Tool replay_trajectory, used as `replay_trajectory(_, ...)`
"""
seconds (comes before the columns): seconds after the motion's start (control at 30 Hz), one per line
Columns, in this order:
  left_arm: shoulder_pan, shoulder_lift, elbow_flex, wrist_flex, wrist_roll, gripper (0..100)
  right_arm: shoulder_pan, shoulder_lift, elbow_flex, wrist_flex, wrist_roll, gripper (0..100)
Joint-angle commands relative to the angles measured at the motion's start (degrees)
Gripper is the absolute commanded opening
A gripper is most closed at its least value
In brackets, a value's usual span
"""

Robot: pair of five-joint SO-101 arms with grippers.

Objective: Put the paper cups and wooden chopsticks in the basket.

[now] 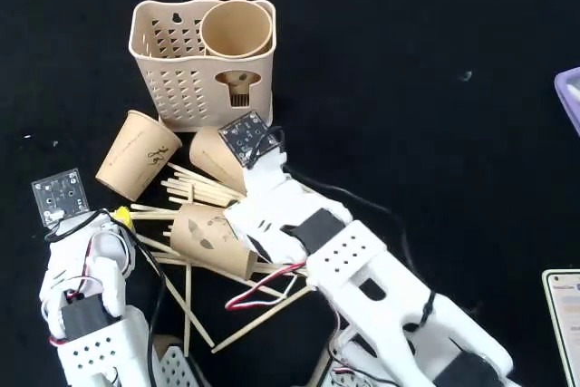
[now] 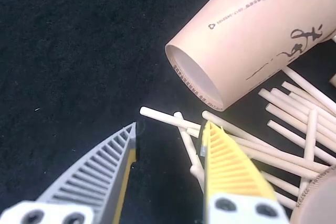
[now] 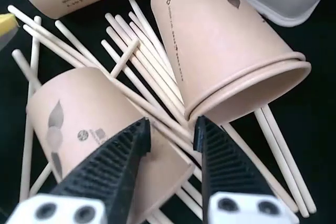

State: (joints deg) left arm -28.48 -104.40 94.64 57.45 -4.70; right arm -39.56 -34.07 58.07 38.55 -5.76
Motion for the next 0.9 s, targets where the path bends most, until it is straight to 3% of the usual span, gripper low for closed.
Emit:
replay_trajectory(0.0, 0.66, -0.09, -0.84, -1.14, 0.18, 20, -0.88, 2.24, -0.84, -4.13, 0.0, 14.5)
replay_trajectory(0.3, 0.57, -0.09, -0.75, -1.14, 0.18, 20, 7.03, 5.23, -1.1, -8.0, 0.0, 14.6)
replay_trajectory(0.87, 0.57, -0.09, -0.75, -1.14, 0.18, 20, 6.42, 5.67, -0.92, -13.71, 0.0, 14.5)
